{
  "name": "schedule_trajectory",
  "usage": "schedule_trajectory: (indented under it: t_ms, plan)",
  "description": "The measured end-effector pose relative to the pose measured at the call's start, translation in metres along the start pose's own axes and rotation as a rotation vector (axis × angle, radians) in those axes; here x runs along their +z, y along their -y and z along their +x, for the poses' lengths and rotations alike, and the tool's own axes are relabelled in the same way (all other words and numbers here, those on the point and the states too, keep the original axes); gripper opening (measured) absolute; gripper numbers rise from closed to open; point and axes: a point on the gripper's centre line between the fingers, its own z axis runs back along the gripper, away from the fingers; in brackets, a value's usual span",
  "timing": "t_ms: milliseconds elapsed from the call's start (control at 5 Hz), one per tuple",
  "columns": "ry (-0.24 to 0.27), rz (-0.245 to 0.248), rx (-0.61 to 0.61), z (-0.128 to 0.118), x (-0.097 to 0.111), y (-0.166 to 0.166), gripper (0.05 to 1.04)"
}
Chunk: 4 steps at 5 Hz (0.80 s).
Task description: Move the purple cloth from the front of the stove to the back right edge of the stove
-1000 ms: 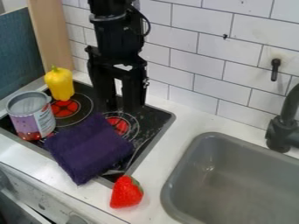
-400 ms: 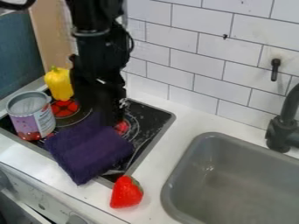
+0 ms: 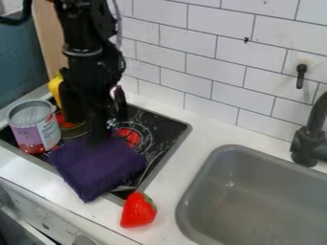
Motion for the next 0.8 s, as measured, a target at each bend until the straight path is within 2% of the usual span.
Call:
schedule_trajectory:
  t_ms: [400,800]
  plan:
    - [-0.016,-0.017,-0.017,-0.001,-0.028,-0.022,1.003]
    - [-0.049,-0.062,-0.05,-0.008,-0.065,-0.02,1.003]
